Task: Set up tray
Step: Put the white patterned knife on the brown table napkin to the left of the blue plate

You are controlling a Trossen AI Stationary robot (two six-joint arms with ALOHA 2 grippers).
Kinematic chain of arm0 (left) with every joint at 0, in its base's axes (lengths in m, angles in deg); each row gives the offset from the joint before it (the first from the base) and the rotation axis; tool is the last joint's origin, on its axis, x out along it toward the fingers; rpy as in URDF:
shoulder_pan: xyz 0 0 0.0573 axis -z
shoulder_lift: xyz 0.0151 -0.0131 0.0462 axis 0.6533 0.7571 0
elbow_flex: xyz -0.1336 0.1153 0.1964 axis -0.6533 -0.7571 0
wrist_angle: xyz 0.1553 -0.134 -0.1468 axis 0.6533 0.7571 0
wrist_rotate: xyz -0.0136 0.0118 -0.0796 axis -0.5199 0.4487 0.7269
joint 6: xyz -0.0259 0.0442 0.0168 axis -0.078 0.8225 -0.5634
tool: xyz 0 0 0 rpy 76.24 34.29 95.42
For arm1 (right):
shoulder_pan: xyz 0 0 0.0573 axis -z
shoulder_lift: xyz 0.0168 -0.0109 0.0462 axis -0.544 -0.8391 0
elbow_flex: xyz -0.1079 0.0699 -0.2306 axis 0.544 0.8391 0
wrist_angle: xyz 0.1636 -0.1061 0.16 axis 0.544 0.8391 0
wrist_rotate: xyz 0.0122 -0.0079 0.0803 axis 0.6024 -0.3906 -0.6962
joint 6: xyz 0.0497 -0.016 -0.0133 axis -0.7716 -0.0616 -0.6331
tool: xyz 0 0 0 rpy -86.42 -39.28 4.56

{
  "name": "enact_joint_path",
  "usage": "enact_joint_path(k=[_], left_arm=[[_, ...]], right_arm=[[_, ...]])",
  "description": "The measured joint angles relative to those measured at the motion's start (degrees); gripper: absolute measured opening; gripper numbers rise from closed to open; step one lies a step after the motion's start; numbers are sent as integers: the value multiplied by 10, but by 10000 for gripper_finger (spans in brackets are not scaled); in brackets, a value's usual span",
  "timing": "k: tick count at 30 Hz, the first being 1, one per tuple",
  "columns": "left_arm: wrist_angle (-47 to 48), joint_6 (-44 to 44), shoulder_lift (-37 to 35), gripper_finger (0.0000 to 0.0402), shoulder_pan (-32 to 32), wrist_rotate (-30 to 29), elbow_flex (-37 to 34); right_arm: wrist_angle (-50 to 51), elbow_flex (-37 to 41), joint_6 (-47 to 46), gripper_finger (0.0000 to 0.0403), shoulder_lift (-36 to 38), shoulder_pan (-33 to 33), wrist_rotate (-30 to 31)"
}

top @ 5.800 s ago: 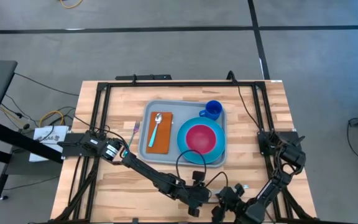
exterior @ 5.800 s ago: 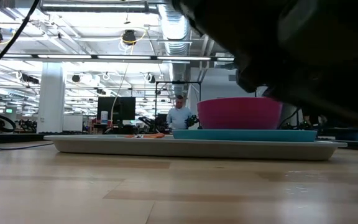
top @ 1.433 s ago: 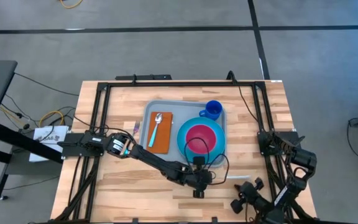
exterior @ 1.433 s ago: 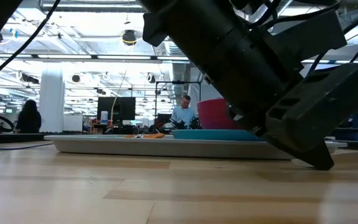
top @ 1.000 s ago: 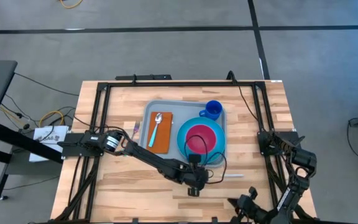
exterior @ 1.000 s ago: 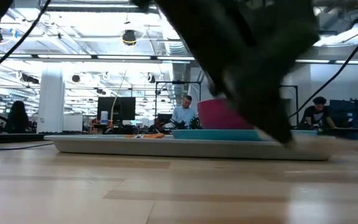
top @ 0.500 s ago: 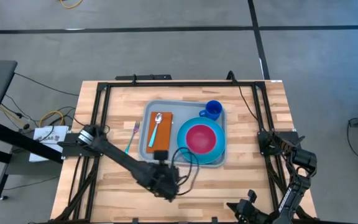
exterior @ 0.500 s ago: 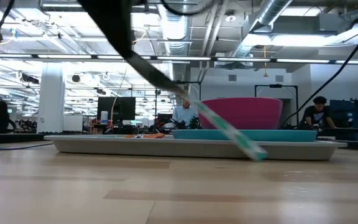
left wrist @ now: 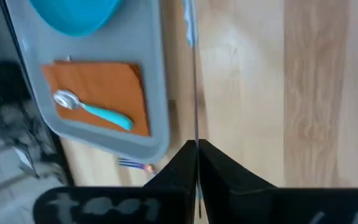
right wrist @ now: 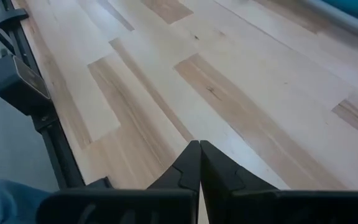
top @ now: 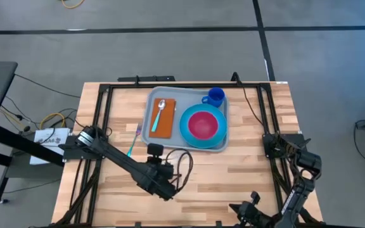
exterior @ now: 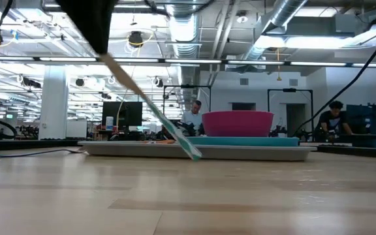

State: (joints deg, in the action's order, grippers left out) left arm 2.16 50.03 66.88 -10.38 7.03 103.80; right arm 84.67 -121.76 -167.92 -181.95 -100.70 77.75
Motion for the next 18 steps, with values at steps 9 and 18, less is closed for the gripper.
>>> enact_joint_path(k=[9,18], left_arm=[[5,103,-24,0,0,-80,93],[7,189,-77,0,-66,-74,83]], right_arm=[[59,-3,12,0,1,30,4],[107,-2,25,0,1,72,-1]])
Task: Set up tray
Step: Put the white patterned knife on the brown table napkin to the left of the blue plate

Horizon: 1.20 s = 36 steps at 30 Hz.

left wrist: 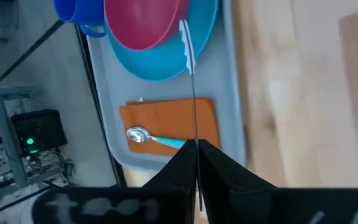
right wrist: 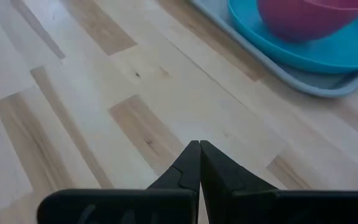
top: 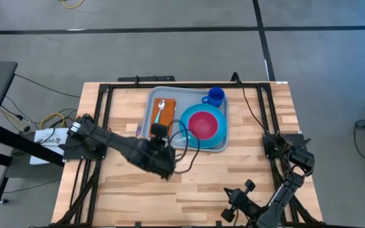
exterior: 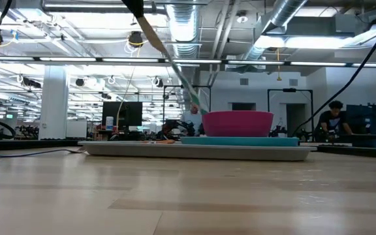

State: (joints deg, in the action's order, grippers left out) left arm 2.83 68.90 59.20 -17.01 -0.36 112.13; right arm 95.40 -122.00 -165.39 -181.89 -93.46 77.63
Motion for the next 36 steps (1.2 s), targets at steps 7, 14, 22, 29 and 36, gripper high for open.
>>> enact_joint_path(k=[7,14,22,29,36], left_arm=[[0,16,-6,0,-73,-29,-47],[0,-44,-5,0,-116,-24,-116],[-1,-41,-5,0,-128,-67,-124],[-2,22,-8,0,-78,-46,-108],[-1,27,-32,0,-28,-40,-81]], right_arm=[[43,0,0,0,0,17,10],[61,0,4,0,0,38,16],[127,0,4,0,0,56,25],[148,-3,103,3,12,102,231],[149,-20,191,37,80,171,368]])
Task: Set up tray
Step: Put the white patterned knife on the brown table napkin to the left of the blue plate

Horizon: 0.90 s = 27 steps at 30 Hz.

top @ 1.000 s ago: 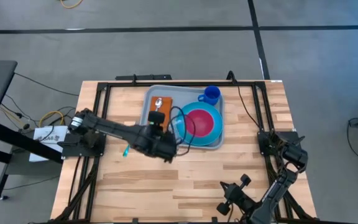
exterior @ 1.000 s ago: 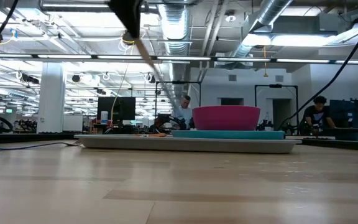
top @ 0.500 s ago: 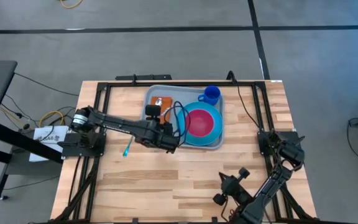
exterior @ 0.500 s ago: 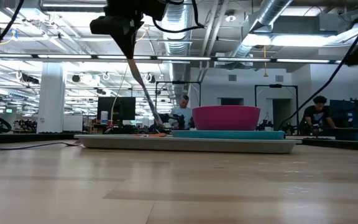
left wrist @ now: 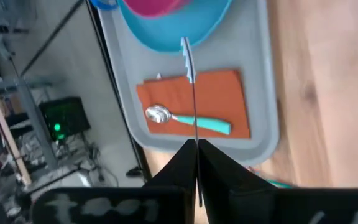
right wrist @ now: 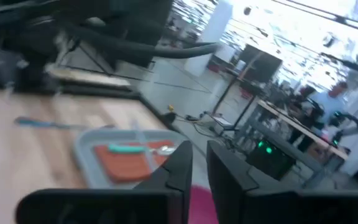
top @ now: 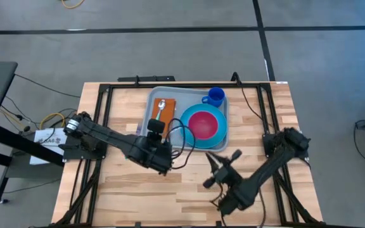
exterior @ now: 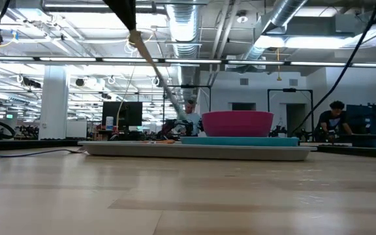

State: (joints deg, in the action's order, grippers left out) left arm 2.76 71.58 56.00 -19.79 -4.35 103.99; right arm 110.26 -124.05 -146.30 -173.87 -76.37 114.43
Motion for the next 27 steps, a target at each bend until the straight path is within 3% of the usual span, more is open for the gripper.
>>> enact_joint_path(k=[6,11,17,22,25,27], left_arm=[[0,-20,-36,0,11,-3,3],[0,-38,-61,0,1,-9,3],[0,-2,-72,0,-34,-21,3],[0,21,-72,0,-74,-21,3],[0,18,-72,0,-94,-14,3],[0,16,-72,0,-102,6,3]], right_arm=[[-2,-42,130,74,102,44,-5],[-20,-60,283,93,182,81,-75],[-156,-64,590,102,260,159,-258],[-350,-64,857,103,284,251,-529],[-404,-63,931,103,281,306,-678],[-418,-61,938,103,265,337,-717]])
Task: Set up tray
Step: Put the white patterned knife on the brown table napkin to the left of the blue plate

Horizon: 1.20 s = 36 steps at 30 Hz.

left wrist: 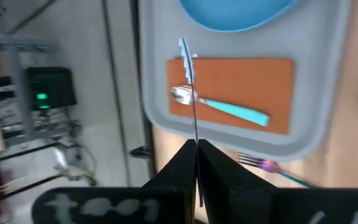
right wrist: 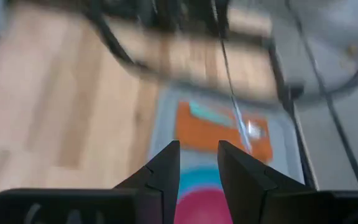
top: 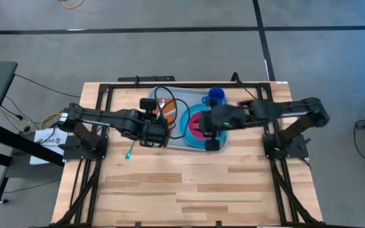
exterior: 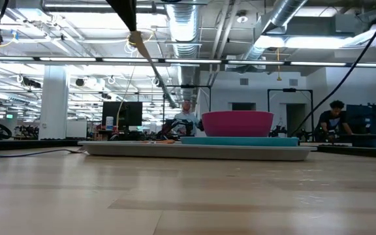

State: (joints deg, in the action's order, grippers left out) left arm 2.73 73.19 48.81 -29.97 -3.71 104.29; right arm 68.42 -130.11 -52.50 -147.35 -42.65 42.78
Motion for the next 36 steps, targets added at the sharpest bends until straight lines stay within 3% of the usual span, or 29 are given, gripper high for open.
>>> enact_joint_path(k=[4,12,21,27,32,36], left_arm=[[0,9,-6,0,-6,48,2],[2,-18,-21,0,-4,82,46],[0,-21,-72,0,-3,113,53],[0,-8,-88,0,-6,113,53],[0,15,-88,0,-8,114,53],[-1,37,-88,0,-14,108,53]], right_arm=[[-18,24,21,103,-53,37,-9],[-112,38,123,103,-163,48,-10],[-282,38,155,103,-190,75,16],[-427,37,145,103,-189,106,-65],[-438,37,118,103,-189,124,-81],[-448,37,114,103,-189,126,-154]])
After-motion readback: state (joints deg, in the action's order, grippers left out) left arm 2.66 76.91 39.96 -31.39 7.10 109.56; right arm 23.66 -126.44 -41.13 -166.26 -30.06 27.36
